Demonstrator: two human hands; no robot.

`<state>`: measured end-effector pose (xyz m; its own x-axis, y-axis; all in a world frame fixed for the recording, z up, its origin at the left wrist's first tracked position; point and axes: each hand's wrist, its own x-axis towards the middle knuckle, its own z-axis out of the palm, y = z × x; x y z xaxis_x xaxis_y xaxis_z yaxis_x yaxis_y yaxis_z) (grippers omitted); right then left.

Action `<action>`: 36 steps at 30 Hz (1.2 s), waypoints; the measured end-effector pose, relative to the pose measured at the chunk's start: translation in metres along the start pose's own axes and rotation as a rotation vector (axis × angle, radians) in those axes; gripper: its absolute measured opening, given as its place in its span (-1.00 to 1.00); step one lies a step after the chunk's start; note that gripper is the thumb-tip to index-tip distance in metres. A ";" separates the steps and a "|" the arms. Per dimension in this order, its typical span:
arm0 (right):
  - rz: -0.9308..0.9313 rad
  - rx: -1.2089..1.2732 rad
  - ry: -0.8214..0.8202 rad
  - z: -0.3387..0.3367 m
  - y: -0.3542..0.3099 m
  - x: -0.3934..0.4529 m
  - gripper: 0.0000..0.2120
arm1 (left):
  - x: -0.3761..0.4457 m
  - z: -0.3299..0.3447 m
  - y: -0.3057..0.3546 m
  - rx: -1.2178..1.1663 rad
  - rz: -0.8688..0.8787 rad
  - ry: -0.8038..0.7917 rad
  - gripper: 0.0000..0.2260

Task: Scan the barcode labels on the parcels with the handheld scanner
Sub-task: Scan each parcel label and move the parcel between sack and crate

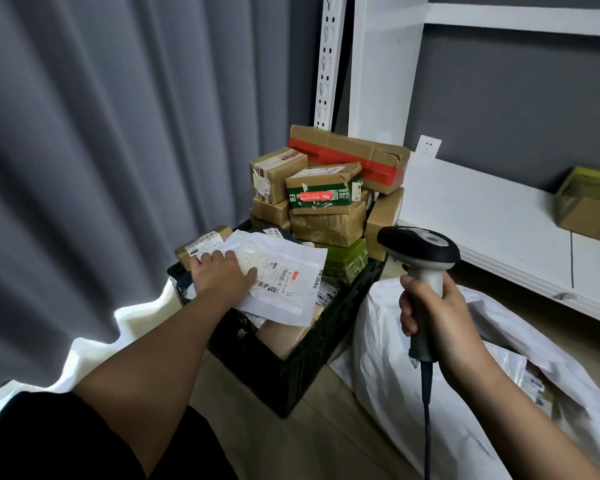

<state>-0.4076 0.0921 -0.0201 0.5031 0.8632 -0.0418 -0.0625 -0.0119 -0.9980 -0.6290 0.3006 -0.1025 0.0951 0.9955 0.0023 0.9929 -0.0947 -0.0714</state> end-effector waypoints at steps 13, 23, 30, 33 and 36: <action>0.028 -0.016 -0.049 -0.002 0.000 -0.005 -0.89 | -0.001 -0.049 -0.005 -1.257 -0.148 -0.154 -0.85; -0.024 -0.076 -0.109 0.004 -0.011 -0.023 -0.84 | -0.046 -0.100 0.042 -1.795 -0.041 -0.067 -0.89; -0.076 -0.139 -0.105 -0.002 -0.016 -0.032 -0.82 | -0.048 -0.103 0.061 -1.821 -0.040 -0.076 -0.90; -0.067 -0.152 -0.099 -0.007 -0.017 -0.033 -0.85 | -0.047 -0.103 0.063 -1.816 -0.039 -0.076 -0.90; -0.066 -0.163 -0.096 -0.011 -0.020 -0.035 -0.85 | -0.047 -0.103 0.064 -1.814 -0.029 -0.083 -0.90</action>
<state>-0.4140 0.0567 0.0004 0.4163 0.9090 0.0212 0.1122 -0.0282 -0.9933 -0.5621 0.2467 -0.0041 0.1307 0.9893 -0.0647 -0.1636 0.0859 0.9828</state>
